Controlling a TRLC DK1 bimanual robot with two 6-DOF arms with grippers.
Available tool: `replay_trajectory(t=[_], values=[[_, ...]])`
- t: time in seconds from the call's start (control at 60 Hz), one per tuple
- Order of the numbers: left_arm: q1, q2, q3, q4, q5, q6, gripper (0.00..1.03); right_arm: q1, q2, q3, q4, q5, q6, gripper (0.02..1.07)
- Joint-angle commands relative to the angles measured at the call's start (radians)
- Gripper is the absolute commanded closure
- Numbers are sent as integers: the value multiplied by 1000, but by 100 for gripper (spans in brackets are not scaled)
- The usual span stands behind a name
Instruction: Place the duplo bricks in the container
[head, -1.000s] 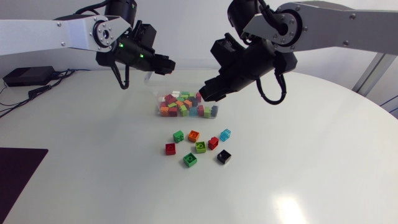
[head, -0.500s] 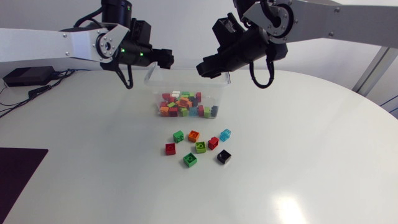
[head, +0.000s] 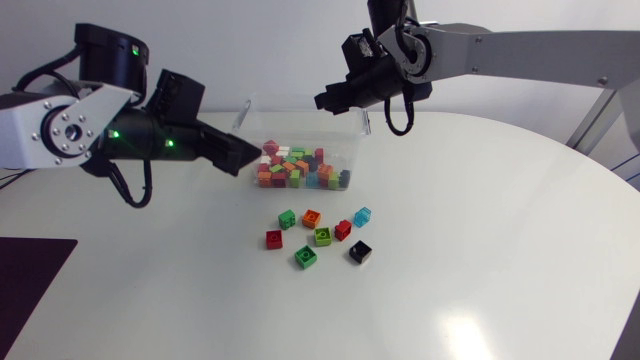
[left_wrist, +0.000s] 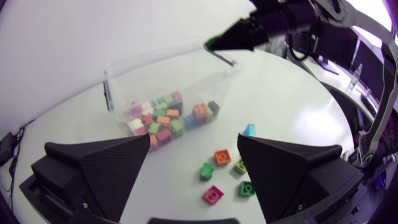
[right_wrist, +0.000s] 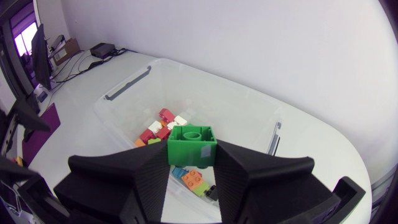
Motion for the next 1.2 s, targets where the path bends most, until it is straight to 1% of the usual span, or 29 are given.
replay_trajectory(t=[0.0, 0.05, 0.067, 0.1, 0.117, 0.133, 0.15, 0.183, 0.217, 0.283, 0.3, 0.333, 0.417, 0.5, 0.6, 0.617, 0.733, 0.867, 0.95, 1.0, 1.183], values=[[-38, -25, -63, -43, 18, 102, 6, -9, 54, 39, 31, 23, 23, 79], [-53, -22, -77, -58, 18, 133, 6, -9, 71, 55, 40, 37, 23, 79], [-62, -19, -90, -61, 18, 158, 6, -9, 91, 75, 39, 43, 23, 72], [-68, -18, -97, -61, 18, 167, 7, -9, 106, 90, 37, 51, 23, 60], [-81, -9, -101, -69, 18, 182, 7, -9, 120, 108, 30, 54, 21, 49], [-82, 2, -100, -81, 18, 201, 7, -9, 135, 128, 17, 58, 23, 34], [-84, 13, -97, -97, 20, 222, 7, -9, 143, 139, 11, 66, 23, 24], [-91, 25, -95, -117, 23, 256, 7, -7, 149, 147, 8, 72, 21, 14], [-96, 37, -95, -123, 23, 276, 7, -6, 149, 150, 8, 74, 21, 7], [-113, 80, -89, -167, 25, 363, 7, -3, 137, 142, 3, 72, 18, 7], [-114, 85, -89, -167, 25, 368, 7, -3, 134, 139, 2, 72, 18, 7], [-125, 103, -86, -180, 25, 415, 7, -1, 111, 119, 3, 72, 16, 7], [-131, 154, -54, -226, 25, 486, 7, -3, 59, 65, 8, 72, 15, 7], [-136, 212, -14, -268, 21, 560, 7, -3, -26, -22, 11, 65, 12, 7], [-137, 269, 22, -290, 12, 613, 7, -3, -133, -137, 11, 40, -3, 7], [-134, 295, 35, -298, 9, 639, 7, 0, -161, -166, 11, 37, -8, 7], [-111, 370, 95, -316, 0, 715, 7, 4, -306, -329, 13, 19, -40, 7], [-79, 461, 166, -333, -2, 768, 9, 7, -452, -499, 13, 9, -66, 7], [-79, 495, 180, -333, -5, 791, 10, 10, -514, -585, 13, 3, -73, 7], [-81, 516, 196, -333, -12, 797, 12, 14, -549, -646, 13, 0, -79, 7], [-102, 561, 230, -342, -25, 800, 13, 42, -573, -772, -6, 0, -92, 7]])
